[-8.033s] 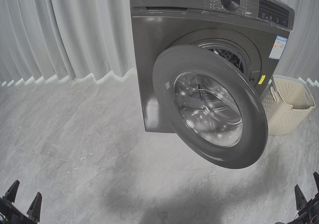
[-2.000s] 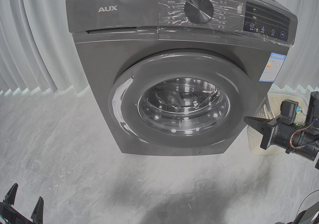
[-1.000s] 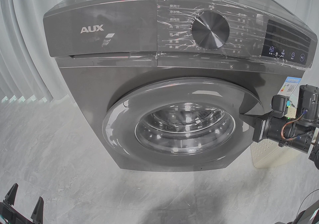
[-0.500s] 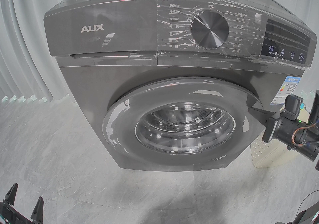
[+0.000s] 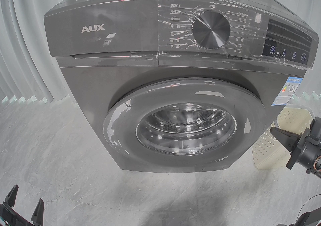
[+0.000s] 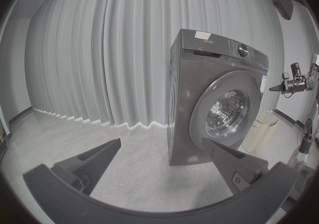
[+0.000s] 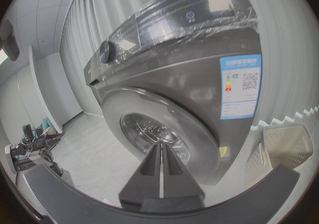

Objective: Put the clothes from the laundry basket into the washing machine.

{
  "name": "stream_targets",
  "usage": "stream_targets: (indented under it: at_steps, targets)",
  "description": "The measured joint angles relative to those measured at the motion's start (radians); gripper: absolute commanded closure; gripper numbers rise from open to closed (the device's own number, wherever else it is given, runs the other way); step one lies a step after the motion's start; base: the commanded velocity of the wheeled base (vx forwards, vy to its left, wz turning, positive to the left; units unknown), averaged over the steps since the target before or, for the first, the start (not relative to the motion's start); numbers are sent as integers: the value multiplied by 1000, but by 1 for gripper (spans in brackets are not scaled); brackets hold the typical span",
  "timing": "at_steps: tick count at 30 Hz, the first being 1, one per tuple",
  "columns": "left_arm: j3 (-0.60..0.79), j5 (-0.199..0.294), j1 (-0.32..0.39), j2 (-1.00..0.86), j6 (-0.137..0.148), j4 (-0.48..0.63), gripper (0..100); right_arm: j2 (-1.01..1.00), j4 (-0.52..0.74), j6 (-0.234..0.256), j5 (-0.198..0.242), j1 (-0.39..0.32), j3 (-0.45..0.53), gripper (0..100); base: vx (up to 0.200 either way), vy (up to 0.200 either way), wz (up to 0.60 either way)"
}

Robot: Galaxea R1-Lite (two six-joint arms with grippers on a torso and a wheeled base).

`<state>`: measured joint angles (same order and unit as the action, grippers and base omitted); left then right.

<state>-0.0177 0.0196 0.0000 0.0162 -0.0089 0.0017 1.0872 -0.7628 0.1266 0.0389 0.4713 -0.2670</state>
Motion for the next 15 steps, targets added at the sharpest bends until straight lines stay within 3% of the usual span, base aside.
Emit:
stream_targets:
  at_steps: [1,9,15]
  targets:
    - [0,0,0,0,0,0,0,-11,0,0,0,-4,3,0,0,0,0]
    - [0,1,0,0,0,0,0,-95,22,-24,2,-36,45,0,0,0,0]
    - [0,2,0,0,-1,0,0,-165,34,-72,3,-84,63,0,0,0,0]
